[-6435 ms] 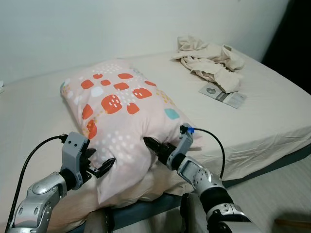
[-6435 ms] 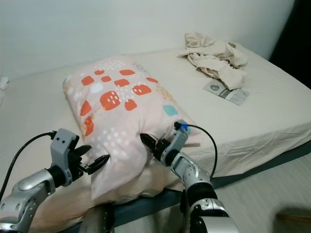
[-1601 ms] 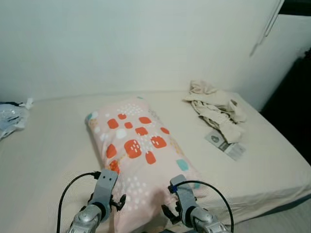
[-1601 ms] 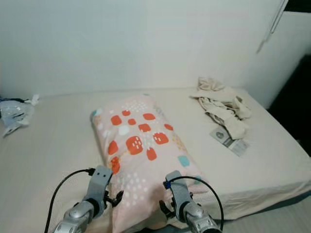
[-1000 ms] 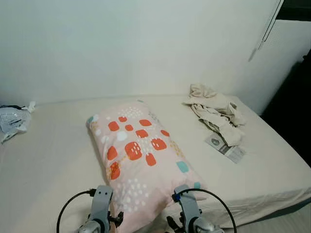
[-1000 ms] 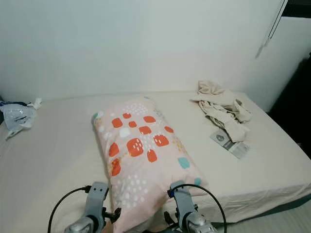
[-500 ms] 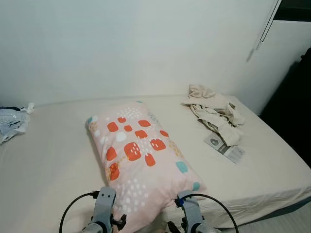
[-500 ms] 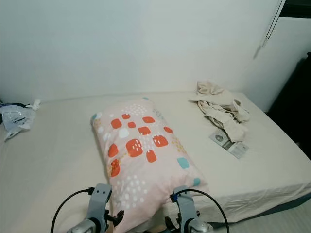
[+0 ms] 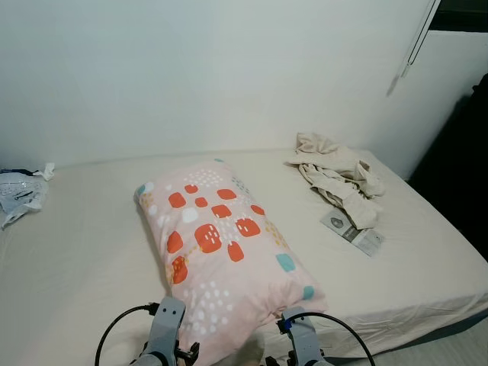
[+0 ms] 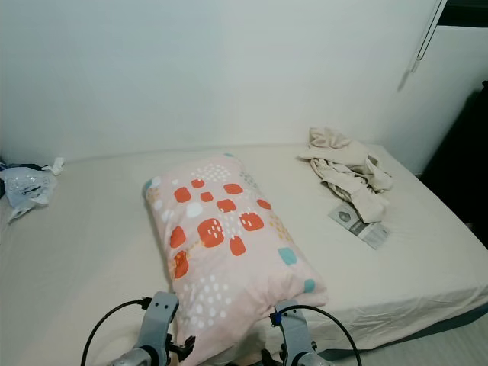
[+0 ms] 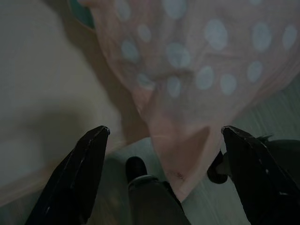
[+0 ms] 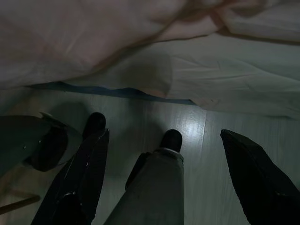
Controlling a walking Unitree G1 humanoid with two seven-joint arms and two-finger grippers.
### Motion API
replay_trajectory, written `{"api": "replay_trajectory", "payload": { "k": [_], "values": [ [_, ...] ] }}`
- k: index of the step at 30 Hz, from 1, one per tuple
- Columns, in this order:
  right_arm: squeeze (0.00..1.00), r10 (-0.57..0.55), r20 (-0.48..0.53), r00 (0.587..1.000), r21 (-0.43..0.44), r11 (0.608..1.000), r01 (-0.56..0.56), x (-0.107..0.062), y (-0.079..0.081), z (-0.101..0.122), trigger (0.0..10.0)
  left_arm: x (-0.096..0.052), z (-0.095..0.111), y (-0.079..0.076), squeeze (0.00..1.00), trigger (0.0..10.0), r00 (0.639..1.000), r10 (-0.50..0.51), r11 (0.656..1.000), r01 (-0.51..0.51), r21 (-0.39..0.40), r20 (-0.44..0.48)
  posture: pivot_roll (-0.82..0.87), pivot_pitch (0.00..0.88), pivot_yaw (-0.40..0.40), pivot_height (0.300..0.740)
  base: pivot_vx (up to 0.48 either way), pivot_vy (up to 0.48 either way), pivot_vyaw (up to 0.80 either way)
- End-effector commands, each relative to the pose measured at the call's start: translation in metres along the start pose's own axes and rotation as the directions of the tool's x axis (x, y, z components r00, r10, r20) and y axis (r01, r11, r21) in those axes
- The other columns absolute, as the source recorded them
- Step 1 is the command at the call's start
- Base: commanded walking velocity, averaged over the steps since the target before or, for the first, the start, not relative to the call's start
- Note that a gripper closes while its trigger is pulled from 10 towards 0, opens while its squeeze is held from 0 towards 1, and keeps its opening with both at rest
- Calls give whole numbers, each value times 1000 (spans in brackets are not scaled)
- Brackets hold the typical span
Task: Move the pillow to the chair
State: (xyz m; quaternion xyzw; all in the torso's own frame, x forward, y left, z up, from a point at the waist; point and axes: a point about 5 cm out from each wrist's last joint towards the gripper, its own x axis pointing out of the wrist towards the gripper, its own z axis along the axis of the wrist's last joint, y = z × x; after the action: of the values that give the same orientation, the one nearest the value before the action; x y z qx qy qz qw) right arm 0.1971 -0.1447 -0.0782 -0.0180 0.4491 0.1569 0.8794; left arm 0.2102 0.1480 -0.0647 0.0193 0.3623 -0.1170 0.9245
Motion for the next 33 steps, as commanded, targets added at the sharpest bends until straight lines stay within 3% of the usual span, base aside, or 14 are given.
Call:
{"api": "replay_trajectory", "payload": {
  "k": [1, 33],
  "values": [
    [0, 6, 8, 1000, 5, 1000, -6, 0, 3, -1, 10000, -2, -7, 0, 0, 10000, 1000, -1, 1000, 1, 7, -22, 98, 0, -69, 740, 0, 0, 0],
    [0, 32, 22, 999, 1, 999, -33, 1, 3, 7, 10000, -1, -8, -4, 0, 10000, 1000, -11, 1000, 11, -3, -28, 102, 0, -84, 740, 0, 0, 0]
  ]
}}
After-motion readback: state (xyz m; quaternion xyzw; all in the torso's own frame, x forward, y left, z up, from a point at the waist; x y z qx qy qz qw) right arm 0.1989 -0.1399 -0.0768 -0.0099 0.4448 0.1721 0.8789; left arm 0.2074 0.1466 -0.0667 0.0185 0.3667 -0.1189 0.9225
